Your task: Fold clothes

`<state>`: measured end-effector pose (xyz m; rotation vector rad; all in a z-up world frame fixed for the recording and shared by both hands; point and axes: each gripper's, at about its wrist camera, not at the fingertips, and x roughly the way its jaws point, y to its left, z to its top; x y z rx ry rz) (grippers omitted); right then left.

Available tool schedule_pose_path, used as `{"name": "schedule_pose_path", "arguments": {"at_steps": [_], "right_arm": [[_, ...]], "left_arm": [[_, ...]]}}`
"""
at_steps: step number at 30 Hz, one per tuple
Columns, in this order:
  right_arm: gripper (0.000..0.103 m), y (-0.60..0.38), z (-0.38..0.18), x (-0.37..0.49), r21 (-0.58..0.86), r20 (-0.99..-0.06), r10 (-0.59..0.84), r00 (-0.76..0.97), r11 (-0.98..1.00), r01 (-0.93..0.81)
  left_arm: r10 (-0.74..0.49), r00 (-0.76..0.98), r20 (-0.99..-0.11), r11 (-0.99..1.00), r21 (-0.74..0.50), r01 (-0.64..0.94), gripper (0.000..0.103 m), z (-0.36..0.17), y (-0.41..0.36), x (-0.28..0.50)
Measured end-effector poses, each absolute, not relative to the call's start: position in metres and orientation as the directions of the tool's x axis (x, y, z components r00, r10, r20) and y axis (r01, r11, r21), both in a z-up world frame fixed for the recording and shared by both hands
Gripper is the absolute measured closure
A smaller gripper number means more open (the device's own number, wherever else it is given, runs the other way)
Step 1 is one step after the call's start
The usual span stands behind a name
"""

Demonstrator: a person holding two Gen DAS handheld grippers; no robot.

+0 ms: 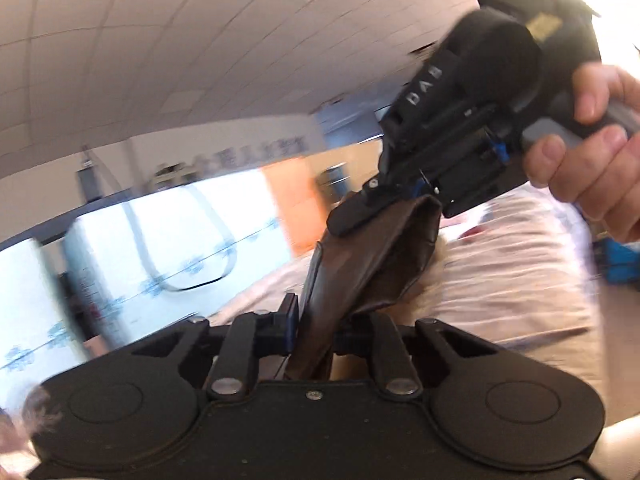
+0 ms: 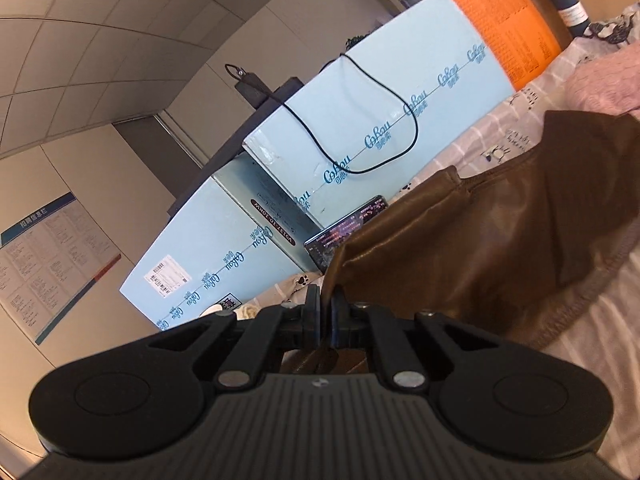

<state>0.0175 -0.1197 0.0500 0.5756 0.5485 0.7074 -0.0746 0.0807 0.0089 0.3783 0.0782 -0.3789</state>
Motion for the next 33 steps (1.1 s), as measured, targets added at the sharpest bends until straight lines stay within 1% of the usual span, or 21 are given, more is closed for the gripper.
{"name": "schedule_pose_path", "arguments": {"at_steps": [2, 7, 8, 10, 12, 14, 15, 16, 18, 19, 20, 21, 22, 24, 25, 26, 27, 29, 31, 32, 33], "right_arm": [[0.099, -0.139, 0.042, -0.012, 0.649, -0.261, 0.72, 0.643, 0.624, -0.435], [0.099, -0.164, 0.024, -0.068, 0.612, -0.325, 0.749, 0.577, 0.632, -0.476], [0.098, -0.165, 0.023, -0.075, 0.589, -0.347, 0.767, 0.54, 0.626, -0.511], [0.091, -0.167, 0.023, -0.088, 0.531, -0.4, 0.796, 0.453, 0.605, -0.593], [0.089, -0.169, 0.024, -0.102, 0.461, -0.445, 0.802, 0.399, 0.587, -0.665], [0.081, -0.173, 0.026, -0.116, 0.398, -0.485, 0.8, 0.354, 0.562, -0.725], [0.067, -0.177, 0.026, -0.121, 0.386, -0.495, 0.8, 0.339, 0.551, -0.74], [0.059, -0.182, 0.027, -0.125, 0.378, -0.503, 0.801, 0.326, 0.542, -0.75], [0.055, -0.197, 0.028, -0.128, 0.37, -0.497, 0.798, 0.341, 0.55, -0.748], [0.05, -0.205, 0.028, -0.129, 0.368, -0.492, 0.796, 0.352, 0.557, -0.745], [0.046, -0.212, 0.028, -0.126, 0.357, -0.486, 0.785, 0.383, 0.579, -0.733], [0.038, -0.219, 0.028, -0.121, 0.344, -0.479, 0.769, 0.422, 0.607, -0.716], [0.034, -0.226, 0.028, -0.113, 0.337, -0.466, 0.754, 0.463, 0.635, -0.695], [0.031, -0.241, 0.029, -0.092, 0.323, -0.432, 0.719, 0.545, 0.687, -0.65], [0.026, -0.248, 0.029, -0.079, 0.313, -0.415, 0.698, 0.584, 0.712, -0.629], [0.024, -0.254, 0.029, -0.064, 0.301, -0.402, 0.675, 0.619, 0.736, -0.606], [0.023, -0.258, 0.029, -0.047, 0.291, -0.395, 0.648, 0.652, 0.761, -0.58], [0.023, -0.263, 0.028, -0.007, 0.279, -0.395, 0.595, 0.7, 0.803, -0.526], [0.023, -0.267, 0.027, 0.036, 0.268, -0.395, 0.541, 0.742, 0.841, -0.47], [0.023, -0.268, 0.026, 0.057, 0.272, -0.398, 0.517, 0.758, 0.856, -0.441], [0.023, -0.269, 0.024, 0.078, 0.282, -0.404, 0.497, 0.768, 0.866, -0.413]], "left_arm": [[-0.442, 0.882, -0.164, 0.813, 0.343, 0.471, 0.086, 0.008, 0.08, -0.089], [-0.594, 0.768, -0.24, 0.743, 0.202, 0.638, 0.086, 0.001, 0.09, -0.109], [-0.609, 0.749, -0.261, 0.73, 0.184, 0.658, 0.086, 0.0, 0.09, -0.112], [-0.629, 0.714, -0.308, 0.705, 0.16, 0.69, 0.086, -0.004, 0.088, -0.12], [-0.631, 0.688, -0.359, 0.688, 0.152, 0.71, 0.084, -0.009, 0.085, -0.128], [-0.615, 0.673, -0.411, 0.686, 0.141, 0.714, 0.082, -0.017, 0.082, -0.131], [-0.603, 0.667, -0.438, 0.689, 0.135, 0.712, 0.082, -0.021, 0.081, -0.13], [-0.598, 0.659, -0.455, 0.688, 0.13, 0.714, 0.082, -0.024, 0.081, -0.13], [-0.589, 0.647, -0.484, 0.687, 0.122, 0.717, 0.081, -0.029, 0.081, -0.131], [-0.577, 0.655, -0.488, 0.696, 0.127, 0.707, 0.079, -0.03, 0.082, -0.132], [-0.564, 0.663, -0.493, 0.705, 0.131, 0.697, 0.07, -0.032, 0.083, -0.134], [-0.54, 0.677, -0.5, 0.724, 0.136, 0.677, 0.06, -0.031, 0.088, -0.135], [-0.516, 0.691, -0.506, 0.741, 0.141, 0.656, 0.053, -0.031, 0.094, -0.136], [-0.474, 0.703, -0.53, 0.769, 0.141, 0.624, 0.034, -0.03, 0.112, -0.141], [-0.454, 0.708, -0.541, 0.781, 0.14, 0.608, 0.03, -0.03, 0.122, -0.144], [-0.466, 0.692, -0.551, 0.784, 0.106, 0.612, 0.022, -0.028, 0.137, -0.148], [-0.477, 0.677, -0.56, 0.786, 0.072, 0.614, 0.021, -0.027, 0.152, -0.152], [-0.485, 0.712, -0.507, 0.833, -0.021, 0.552, 0.021, -0.017, 0.183, -0.156], [-0.42, 0.812, -0.406, 0.904, -0.11, 0.413, 0.013, -0.006, 0.206, -0.149], [-0.376, 0.854, -0.359, 0.926, -0.16, 0.341, 0.003, 0.0, 0.218, -0.145], [-0.314, 0.883, -0.348, 0.943, -0.222, 0.248, 0.0, 0.002, 0.223, -0.129]]}}
